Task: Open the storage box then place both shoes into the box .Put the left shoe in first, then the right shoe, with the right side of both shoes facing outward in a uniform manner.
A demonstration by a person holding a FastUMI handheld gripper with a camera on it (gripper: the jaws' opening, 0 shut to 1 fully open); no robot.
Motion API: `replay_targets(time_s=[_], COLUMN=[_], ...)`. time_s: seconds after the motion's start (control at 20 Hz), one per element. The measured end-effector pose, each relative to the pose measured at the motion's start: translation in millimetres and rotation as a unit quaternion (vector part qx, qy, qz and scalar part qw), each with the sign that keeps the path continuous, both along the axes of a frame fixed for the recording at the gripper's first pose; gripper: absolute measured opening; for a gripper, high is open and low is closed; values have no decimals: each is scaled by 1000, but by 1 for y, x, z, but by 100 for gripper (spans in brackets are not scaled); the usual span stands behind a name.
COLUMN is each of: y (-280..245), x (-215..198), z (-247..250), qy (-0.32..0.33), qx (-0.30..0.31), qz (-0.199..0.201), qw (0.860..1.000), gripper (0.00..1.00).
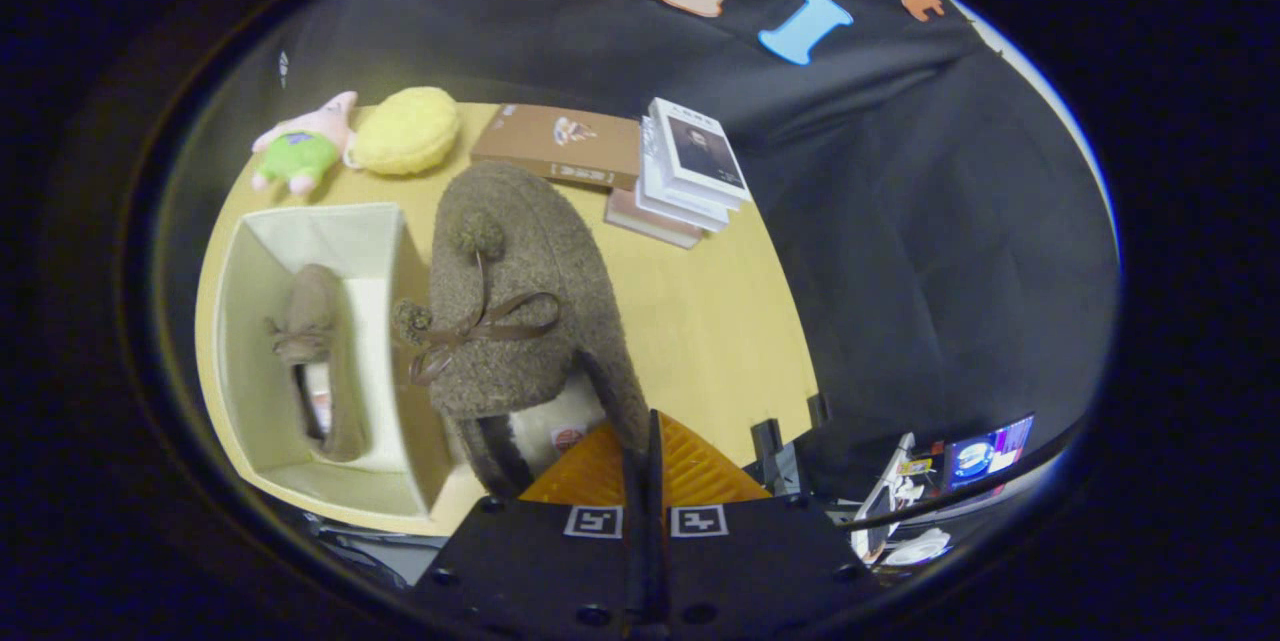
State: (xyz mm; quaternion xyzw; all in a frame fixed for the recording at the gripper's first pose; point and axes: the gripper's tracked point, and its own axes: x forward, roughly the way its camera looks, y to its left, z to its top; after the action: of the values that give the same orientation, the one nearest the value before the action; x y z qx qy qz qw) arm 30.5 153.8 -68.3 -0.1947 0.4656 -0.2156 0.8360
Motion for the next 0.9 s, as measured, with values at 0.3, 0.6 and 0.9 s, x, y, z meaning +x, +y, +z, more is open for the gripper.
replay_targets(time_s=[0.3,0.6,0.9], y=[90,132,131], x=[1,7,15], z=[-15,-69,-123], qy=[11,56,106], qx=[55,95,97], qz=[25,-2,-18], qw=[998,994,990], gripper=[4,4,4])
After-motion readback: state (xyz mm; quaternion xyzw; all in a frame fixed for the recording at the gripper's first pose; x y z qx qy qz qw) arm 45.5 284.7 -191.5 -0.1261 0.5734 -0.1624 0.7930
